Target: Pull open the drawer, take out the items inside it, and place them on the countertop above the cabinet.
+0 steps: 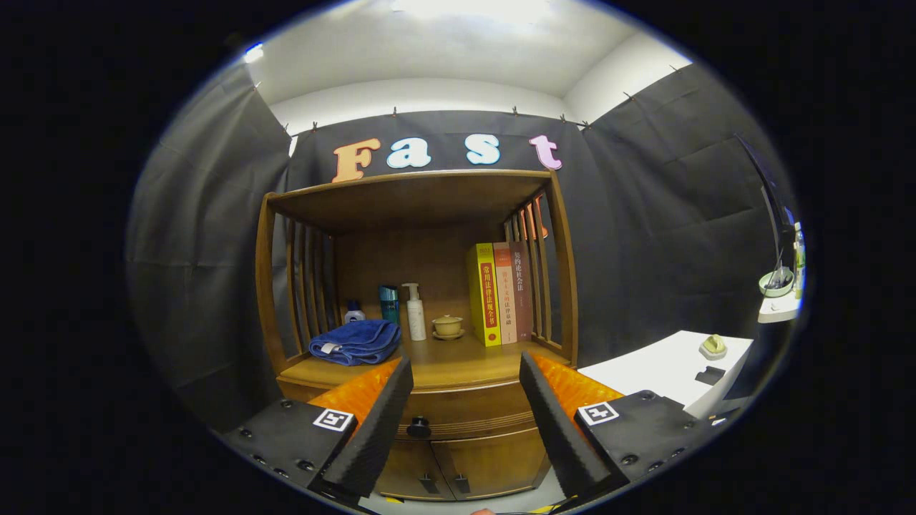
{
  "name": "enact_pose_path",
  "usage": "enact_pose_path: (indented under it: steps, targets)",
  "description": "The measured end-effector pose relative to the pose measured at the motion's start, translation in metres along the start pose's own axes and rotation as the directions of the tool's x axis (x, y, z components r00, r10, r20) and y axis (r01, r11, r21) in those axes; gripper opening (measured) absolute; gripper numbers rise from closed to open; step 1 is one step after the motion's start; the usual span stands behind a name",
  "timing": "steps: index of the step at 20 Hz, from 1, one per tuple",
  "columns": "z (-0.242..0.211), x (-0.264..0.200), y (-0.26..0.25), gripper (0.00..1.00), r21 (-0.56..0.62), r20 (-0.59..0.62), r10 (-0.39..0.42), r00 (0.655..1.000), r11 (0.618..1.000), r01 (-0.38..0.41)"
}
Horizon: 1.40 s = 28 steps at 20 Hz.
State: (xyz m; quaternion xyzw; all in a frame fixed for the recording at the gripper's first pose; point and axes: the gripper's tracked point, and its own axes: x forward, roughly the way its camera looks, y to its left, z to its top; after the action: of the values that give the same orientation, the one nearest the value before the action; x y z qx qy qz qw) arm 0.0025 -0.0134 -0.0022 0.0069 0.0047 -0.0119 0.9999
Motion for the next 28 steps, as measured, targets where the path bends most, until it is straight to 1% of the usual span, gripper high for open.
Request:
enact_pose_path:
  steps: [6, 9, 12, 19, 23, 28]
  targets:
    - [0.0, 0.001, -0.002, 0.98, 0.002, -0.001, -0.001, 1.0, 1.0, 0.001]
    - [0.007, -0.003, -0.004, 0.98, 0.019, 0.024, 0.0, 1.0, 1.0, -0.001]
    - [0.001, -0.002, -0.012, 0.98, 0.002, 0.035, -0.004, 0.999, 1.0, 0.004]
    - [-0.028, 0.024, -0.006, 0.98, 0.006, 0.018, 0.039, 0.999, 0.999, -0.039]
    - [-0.058, 0.047, 0.011, 0.98, 0.003, -0.005, 0.083, 0.997, 0.997, -0.083]
    - [-0.11, 0.085, 0.025, 0.98, 0.032, -0.043, 0.11, 0.993, 0.994, -0.109]
